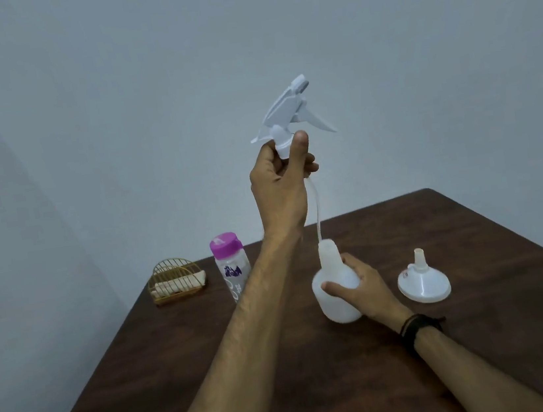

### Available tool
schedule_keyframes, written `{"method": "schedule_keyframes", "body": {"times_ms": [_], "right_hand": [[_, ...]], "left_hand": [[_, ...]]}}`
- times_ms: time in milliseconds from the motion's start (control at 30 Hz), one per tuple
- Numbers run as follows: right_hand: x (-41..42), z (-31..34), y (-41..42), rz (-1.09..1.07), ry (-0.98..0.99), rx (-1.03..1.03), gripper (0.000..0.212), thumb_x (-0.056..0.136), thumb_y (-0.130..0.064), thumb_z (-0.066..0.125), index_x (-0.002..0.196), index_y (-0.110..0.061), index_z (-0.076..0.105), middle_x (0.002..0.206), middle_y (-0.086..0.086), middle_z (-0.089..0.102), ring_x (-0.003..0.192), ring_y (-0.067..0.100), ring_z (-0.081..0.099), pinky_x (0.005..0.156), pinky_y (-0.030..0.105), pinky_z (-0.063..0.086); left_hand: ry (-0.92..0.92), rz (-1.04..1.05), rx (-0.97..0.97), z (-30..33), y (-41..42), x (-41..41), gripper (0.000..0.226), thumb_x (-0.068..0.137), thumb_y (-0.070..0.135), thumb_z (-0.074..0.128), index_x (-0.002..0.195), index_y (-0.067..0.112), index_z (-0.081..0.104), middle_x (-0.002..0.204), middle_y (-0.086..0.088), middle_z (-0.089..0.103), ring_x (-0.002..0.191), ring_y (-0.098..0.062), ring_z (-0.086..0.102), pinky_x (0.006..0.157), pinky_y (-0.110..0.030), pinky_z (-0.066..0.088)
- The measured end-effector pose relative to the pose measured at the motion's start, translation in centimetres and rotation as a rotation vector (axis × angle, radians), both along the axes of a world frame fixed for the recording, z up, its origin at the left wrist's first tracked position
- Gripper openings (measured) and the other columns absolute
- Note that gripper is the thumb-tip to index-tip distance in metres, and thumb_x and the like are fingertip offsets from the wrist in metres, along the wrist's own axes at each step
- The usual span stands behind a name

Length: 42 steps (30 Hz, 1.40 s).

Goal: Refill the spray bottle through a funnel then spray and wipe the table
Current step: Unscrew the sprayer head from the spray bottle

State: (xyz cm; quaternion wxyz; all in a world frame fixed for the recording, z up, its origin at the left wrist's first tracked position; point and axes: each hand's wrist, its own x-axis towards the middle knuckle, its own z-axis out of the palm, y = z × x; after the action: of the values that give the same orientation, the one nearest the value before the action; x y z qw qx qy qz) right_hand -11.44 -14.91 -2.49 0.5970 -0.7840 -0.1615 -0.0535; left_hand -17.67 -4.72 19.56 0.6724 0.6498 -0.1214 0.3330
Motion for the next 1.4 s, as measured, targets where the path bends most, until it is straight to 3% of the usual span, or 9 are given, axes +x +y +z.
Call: {"method": "schedule_keyframes", "body": {"times_ms": [133,233,367,733,833,933,1067,1267,1400], "right_hand": [[-0.2,0.1,0.1,0.009,0.021,-0.029,0.054,0.084,-0.039,0.078,0.127,-0.035,0.046,0.125,-0.008,0.054,0.116,0.014,0.055,0.082,0.021,0.046],[-0.2,-0.2,0.0,-0.01,0.009,-0.042,0.056,0.084,-0.039,0.078,0.13,-0.03,0.048,0.126,-0.005,0.055,0.115,0.015,0.056,0.08,0.021,0.048],[-0.6,-0.2,-0.1,-0.022,0.0,-0.025,0.054,0.084,-0.037,0.079,0.128,-0.029,0.049,0.123,-0.005,0.056,0.113,0.016,0.056,0.076,0.019,0.047],[-1.2,-0.1,-0.3,-0.04,-0.054,-0.008,0.042,0.084,-0.036,0.079,0.118,-0.022,0.059,0.114,-0.002,0.063,0.104,0.016,0.061,0.074,0.023,0.047],[-1.4,0.1,-0.3,-0.048,-0.068,-0.017,0.04,0.084,-0.037,0.079,0.116,-0.021,0.06,0.113,-0.002,0.065,0.102,0.015,0.061,0.073,0.022,0.046],[-1.6,0.1,-0.2,-0.053,-0.067,-0.026,0.039,0.085,-0.036,0.079,0.116,-0.021,0.059,0.113,-0.001,0.064,0.101,0.017,0.06,0.072,0.022,0.046],[-1.6,0.1,-0.3,-0.062,-0.072,-0.006,0.036,0.084,-0.037,0.079,0.111,-0.021,0.061,0.11,-0.002,0.066,0.101,0.019,0.062,0.073,0.025,0.046],[-1.5,0.1,-0.2,-0.057,-0.067,-0.018,0.041,0.085,-0.037,0.078,0.117,-0.021,0.059,0.115,-0.001,0.064,0.104,0.019,0.061,0.075,0.025,0.048],[-1.4,0.1,-0.1,-0.066,-0.066,-0.034,0.047,0.085,-0.039,0.078,0.122,-0.02,0.058,0.119,0.0,0.063,0.107,0.019,0.06,0.073,0.022,0.046]], "left_hand": [[-0.054,-0.053,-0.088,2.1,1.4,-1.4,0.01,0.1,0.015,0.058,0.098,0.009,0.066,0.083,-0.005,0.066,0.075,-0.017,0.065,0.075,-0.028,0.059],[-0.084,-0.028,-0.118,3.3,2.8,-2.6,0.017,0.099,0.022,0.061,0.098,0.005,0.063,0.085,-0.013,0.063,0.077,-0.024,0.063,0.07,-0.026,0.058],[-0.077,0.026,-0.085,3.3,5.4,-4.5,0.02,0.098,0.027,0.06,0.095,0.007,0.063,0.076,-0.011,0.061,0.066,-0.019,0.062,0.068,-0.029,0.06],[0.501,0.254,0.152,-9.6,13.4,-9.2,0.02,0.093,0.031,0.068,0.096,0.011,0.071,0.069,-0.007,0.068,0.06,-0.016,0.064,0.057,-0.028,0.058],[0.69,0.438,0.368,-14.0,15.5,-9.2,0.015,0.094,0.02,0.065,0.104,0.013,0.072,0.074,-0.006,0.071,0.062,-0.014,0.068,0.056,-0.027,0.057],[0.863,0.575,0.62,-16.9,17.0,-8.5,0.03,0.091,0.034,0.064,0.112,0.013,0.068,0.093,-0.008,0.072,0.082,-0.024,0.07,0.073,-0.042,0.061],[1.021,0.658,0.885,-18.5,17.5,-8.0,0.048,0.087,0.047,0.061,0.123,0.016,0.063,0.118,-0.011,0.067,0.107,-0.033,0.064,0.09,-0.042,0.054],[1.079,0.673,1.008,-19.5,17.5,-7.8,0.044,0.082,0.048,0.063,0.116,0.021,0.068,0.113,-0.003,0.067,0.106,-0.025,0.063,0.093,-0.044,0.052],[1.193,0.493,0.981,-17.2,17.5,-7.1,0.055,0.073,0.036,0.077,0.123,0.022,0.061,0.124,-0.003,0.062,0.114,-0.024,0.059,0.099,-0.044,0.049]]}}
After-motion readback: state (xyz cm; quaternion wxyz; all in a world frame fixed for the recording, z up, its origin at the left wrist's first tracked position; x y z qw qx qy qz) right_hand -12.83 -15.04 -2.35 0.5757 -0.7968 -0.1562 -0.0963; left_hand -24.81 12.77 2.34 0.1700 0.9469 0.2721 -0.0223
